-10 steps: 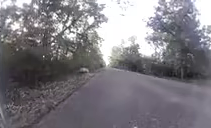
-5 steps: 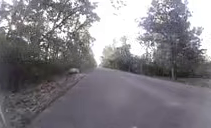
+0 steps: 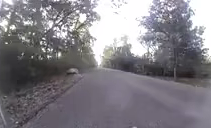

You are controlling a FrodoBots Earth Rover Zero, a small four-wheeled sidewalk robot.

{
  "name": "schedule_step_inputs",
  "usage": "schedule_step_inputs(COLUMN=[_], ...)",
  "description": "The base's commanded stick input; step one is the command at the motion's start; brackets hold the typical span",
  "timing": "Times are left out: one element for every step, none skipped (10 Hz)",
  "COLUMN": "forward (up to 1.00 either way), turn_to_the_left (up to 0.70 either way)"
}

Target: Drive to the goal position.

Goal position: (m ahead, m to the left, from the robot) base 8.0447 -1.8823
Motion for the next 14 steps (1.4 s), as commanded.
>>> schedule_step_inputs(forward=[0.70, 0.70, 0.70, 0.70, 0.70, 0.70, 0.70, 0.70, 0.70, 0.70, 0.70, 0.70, 0.70, 0.70], turn_to_the_left=[0.00, 0.00, 0.00, 0.00, 0.00, 0.00, 0.00, 0.00, 0.00, 0.00, 0.00, 0.00, 0.00, 0.00])
